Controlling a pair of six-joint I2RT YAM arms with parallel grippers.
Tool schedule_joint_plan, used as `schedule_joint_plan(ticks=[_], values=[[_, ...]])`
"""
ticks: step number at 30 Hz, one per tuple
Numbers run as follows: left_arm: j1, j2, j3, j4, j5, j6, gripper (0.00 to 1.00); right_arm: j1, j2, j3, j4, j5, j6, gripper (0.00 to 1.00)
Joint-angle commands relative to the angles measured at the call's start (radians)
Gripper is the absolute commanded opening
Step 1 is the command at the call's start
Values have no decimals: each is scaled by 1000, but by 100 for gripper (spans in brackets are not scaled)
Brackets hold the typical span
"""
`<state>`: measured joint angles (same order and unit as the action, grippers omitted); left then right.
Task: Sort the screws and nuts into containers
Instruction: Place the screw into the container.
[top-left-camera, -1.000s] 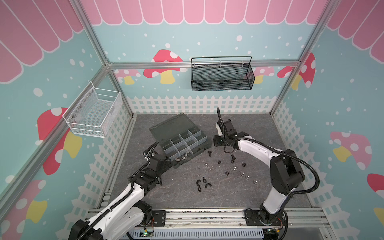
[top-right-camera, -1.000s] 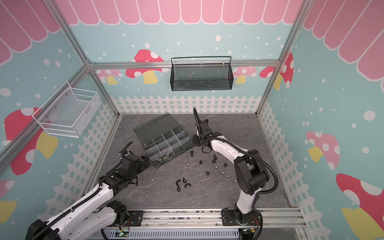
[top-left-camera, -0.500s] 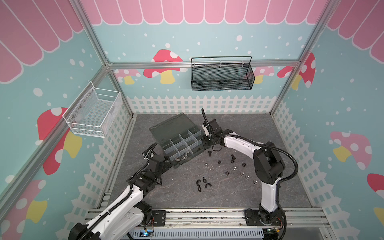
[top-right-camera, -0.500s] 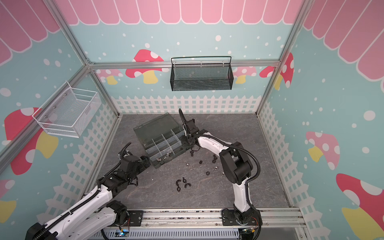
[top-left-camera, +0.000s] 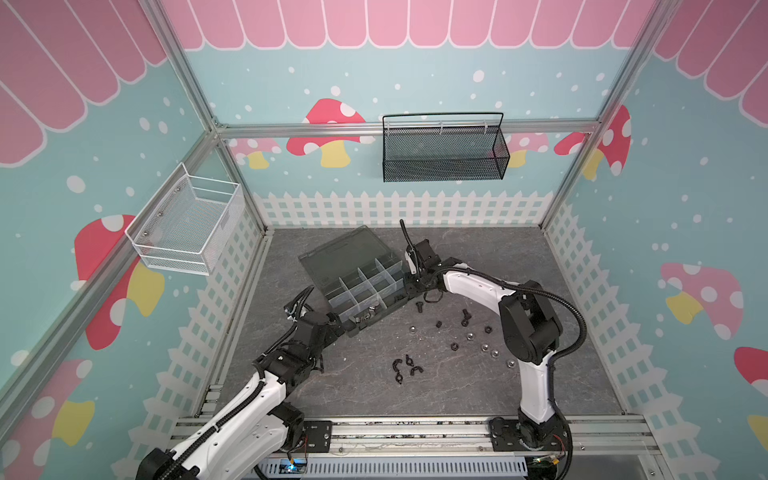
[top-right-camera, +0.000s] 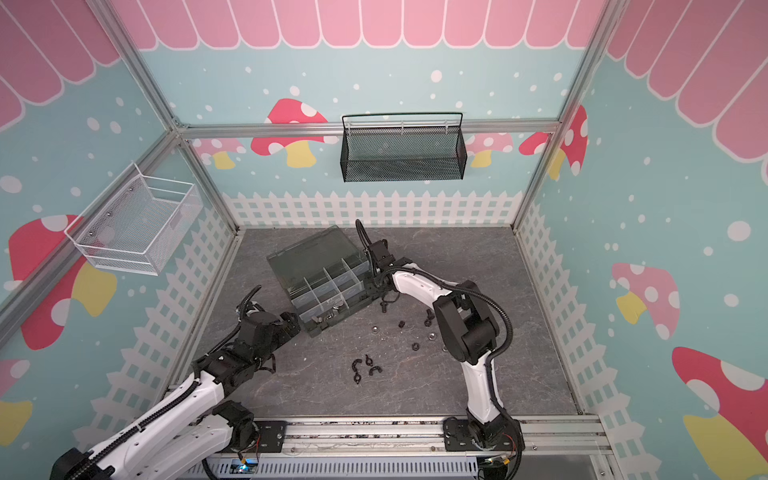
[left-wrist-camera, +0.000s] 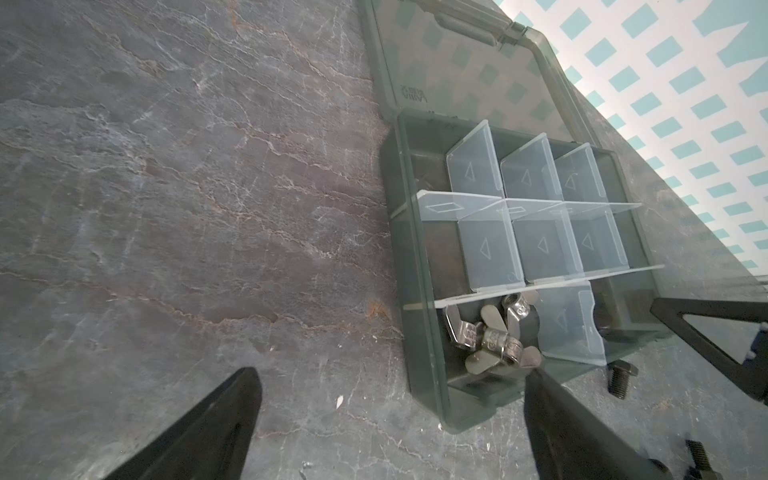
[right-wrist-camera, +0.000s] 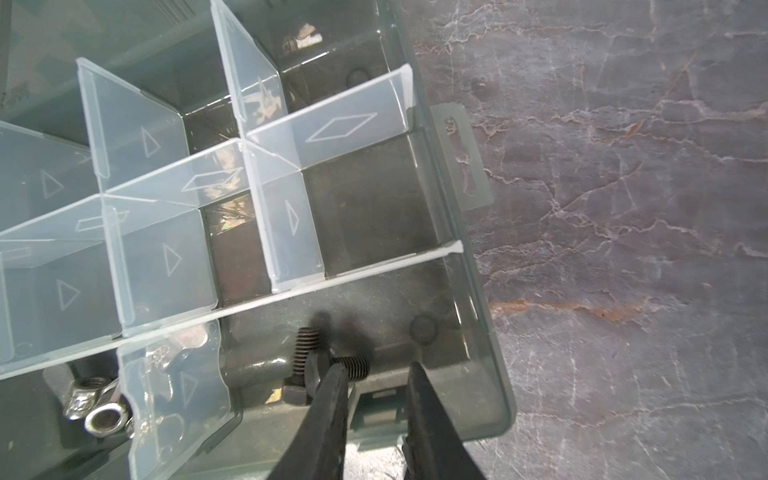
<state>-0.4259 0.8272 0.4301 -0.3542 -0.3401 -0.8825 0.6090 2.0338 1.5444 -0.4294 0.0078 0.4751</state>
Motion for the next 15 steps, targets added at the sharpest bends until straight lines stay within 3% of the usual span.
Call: schedule_joint_plan(ticks=[1, 15], values=[[8, -10, -4, -5, -9, -9, 99, 4, -12, 28, -22, 29, -7, 27], [9, -6, 8, 7, -13, -12, 99, 3, -266, -148, 6, 107, 21, 28]])
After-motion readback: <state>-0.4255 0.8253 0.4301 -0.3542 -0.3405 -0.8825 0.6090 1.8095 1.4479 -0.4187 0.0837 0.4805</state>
